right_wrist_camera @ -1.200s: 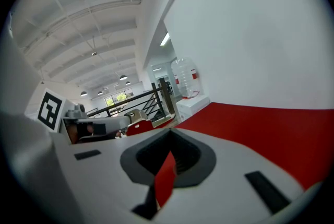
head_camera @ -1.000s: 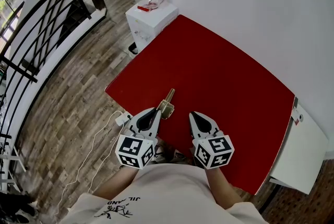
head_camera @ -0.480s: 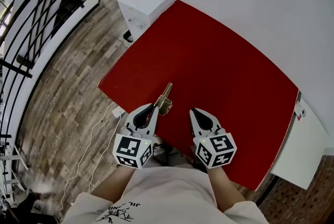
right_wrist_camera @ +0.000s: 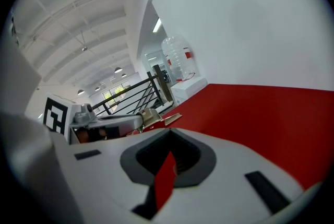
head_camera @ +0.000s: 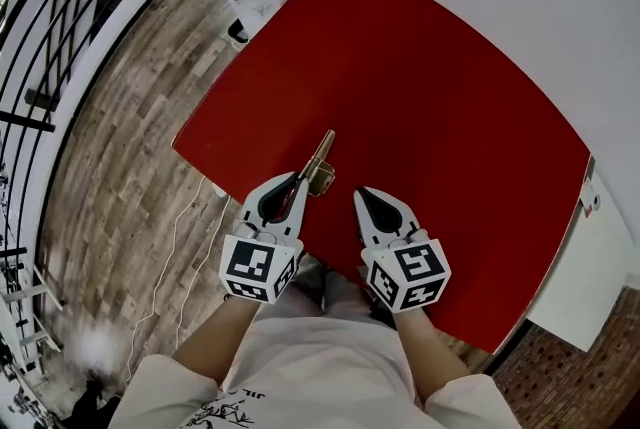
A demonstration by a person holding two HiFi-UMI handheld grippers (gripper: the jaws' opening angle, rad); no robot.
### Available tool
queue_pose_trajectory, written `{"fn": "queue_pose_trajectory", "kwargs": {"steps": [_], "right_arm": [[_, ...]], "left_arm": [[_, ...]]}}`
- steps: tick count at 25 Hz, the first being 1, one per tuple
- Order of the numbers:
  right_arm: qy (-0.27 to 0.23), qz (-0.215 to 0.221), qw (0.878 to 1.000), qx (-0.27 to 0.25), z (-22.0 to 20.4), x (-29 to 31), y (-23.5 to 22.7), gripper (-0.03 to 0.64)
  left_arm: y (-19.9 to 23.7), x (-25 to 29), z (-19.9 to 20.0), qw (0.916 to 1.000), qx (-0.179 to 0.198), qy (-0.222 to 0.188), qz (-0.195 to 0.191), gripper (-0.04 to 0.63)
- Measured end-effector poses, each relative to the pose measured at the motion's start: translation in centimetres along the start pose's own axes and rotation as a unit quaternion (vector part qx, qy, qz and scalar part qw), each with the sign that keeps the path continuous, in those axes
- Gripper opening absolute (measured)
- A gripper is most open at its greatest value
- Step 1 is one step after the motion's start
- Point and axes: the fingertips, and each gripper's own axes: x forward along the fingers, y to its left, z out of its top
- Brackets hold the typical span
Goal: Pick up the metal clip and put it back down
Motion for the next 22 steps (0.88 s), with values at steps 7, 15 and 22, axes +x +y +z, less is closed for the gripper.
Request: {"fn": "queue_pose_trajectory", "kwargs": {"steps": [7, 15, 22], "right_arm": [[0.014, -0.001, 1.000, 0.011, -1.0, 2.0, -1.2, 0.003], [0.028, -0.009, 0.999, 0.024, -2.1, 4.6, -2.9, 0.003], [0.039, -0.013, 0.999, 0.028, -3.6, 5.9, -4.1, 0.005]], "left_arm": [[1.5, 3.1, -2.8, 0.9999, 0.008, 0.011, -0.006, 0.032], [3.2, 6.5, -6.0, 0.9994, 0.008, 0.035, -0.001, 0.032], [4.5, 8.8, -8.7, 0.9987, 0.008, 0.051, 0.007, 0.032]]}}
